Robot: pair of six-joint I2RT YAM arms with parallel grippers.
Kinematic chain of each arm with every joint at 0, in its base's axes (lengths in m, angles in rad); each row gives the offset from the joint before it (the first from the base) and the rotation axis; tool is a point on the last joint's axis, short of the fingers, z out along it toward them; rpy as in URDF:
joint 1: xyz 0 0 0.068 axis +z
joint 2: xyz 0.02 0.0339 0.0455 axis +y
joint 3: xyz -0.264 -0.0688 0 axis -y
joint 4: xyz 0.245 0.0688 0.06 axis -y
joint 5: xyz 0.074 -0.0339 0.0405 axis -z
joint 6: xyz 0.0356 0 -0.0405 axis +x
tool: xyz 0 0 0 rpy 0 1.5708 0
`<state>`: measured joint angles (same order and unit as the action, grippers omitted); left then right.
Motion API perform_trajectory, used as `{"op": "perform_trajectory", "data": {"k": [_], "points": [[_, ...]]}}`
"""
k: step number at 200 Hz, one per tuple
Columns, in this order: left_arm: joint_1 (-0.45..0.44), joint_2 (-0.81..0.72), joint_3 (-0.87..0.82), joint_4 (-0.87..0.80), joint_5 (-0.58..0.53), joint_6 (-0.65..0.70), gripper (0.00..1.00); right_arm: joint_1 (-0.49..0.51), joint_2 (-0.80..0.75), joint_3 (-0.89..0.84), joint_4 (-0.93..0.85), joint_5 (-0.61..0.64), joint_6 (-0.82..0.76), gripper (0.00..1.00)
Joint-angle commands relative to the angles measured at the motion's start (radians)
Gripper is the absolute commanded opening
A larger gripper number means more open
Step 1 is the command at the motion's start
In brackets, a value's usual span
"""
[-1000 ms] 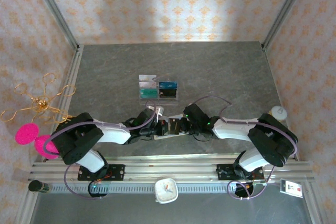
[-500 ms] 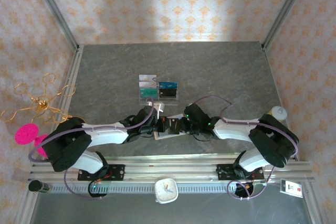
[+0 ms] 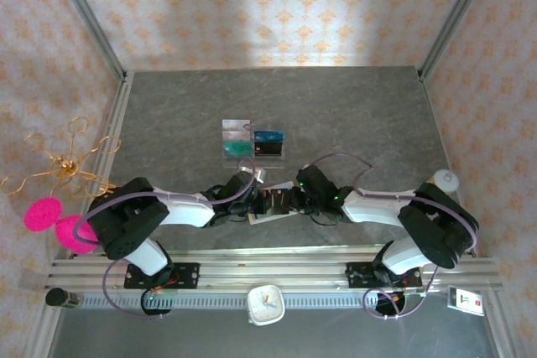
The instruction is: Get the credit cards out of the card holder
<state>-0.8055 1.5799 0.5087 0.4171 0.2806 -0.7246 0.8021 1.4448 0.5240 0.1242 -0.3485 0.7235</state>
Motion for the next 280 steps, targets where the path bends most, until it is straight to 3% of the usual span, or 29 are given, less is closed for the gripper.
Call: {"op": "perform_trajectory", "data": {"k": [1, 26, 64, 115, 134, 164, 204, 235, 239, 251, 280], "points": [[-0.011, 0.059, -0.008, -0.016, -0.005, 0.012, 0.00, -0.007, 0.017, -0.031, 0.029, -0.039, -0.020, 0.23], [-0.011, 0.074, -0.004, -0.026, 0.003, 0.024, 0.00, -0.007, -0.013, -0.030, 0.024, -0.023, -0.022, 0.19], [-0.009, 0.046, -0.015, -0.024, 0.014, 0.029, 0.00, -0.007, -0.085, -0.023, -0.060, 0.075, -0.051, 0.00], [-0.002, 0.006, -0.009, -0.011, 0.046, 0.049, 0.00, -0.007, -0.311, 0.020, -0.214, 0.252, -0.173, 0.00], [0.016, -0.054, 0.012, -0.026, 0.059, 0.041, 0.00, -0.007, -0.354, 0.058, -0.239, 0.265, -0.255, 0.00], [0.062, -0.273, 0.003, -0.075, 0.027, 0.015, 0.24, -0.014, -0.355, 0.185, -0.252, 0.279, -0.470, 0.00], [0.143, -0.522, -0.054, -0.214, 0.026, 0.001, 0.48, -0.087, -0.287, 0.335, -0.227, 0.103, -0.801, 0.00], [0.170, -0.695, -0.067, -0.352, -0.051, 0.005, 0.77, -0.116, -0.203, 0.462, -0.271, -0.036, -1.004, 0.00], [0.172, -0.713, -0.067, -0.366, -0.058, 0.007, 0.87, -0.118, -0.187, 0.481, -0.279, -0.047, -1.024, 0.00], [0.176, -0.760, -0.066, -0.417, -0.094, 0.014, 0.98, -0.121, -0.130, 0.550, -0.329, -0.084, -1.101, 0.00], [0.181, -0.836, -0.064, -0.477, -0.165, 0.029, 0.99, -0.130, 0.080, 0.813, -0.567, -0.140, -1.298, 0.00]]}}
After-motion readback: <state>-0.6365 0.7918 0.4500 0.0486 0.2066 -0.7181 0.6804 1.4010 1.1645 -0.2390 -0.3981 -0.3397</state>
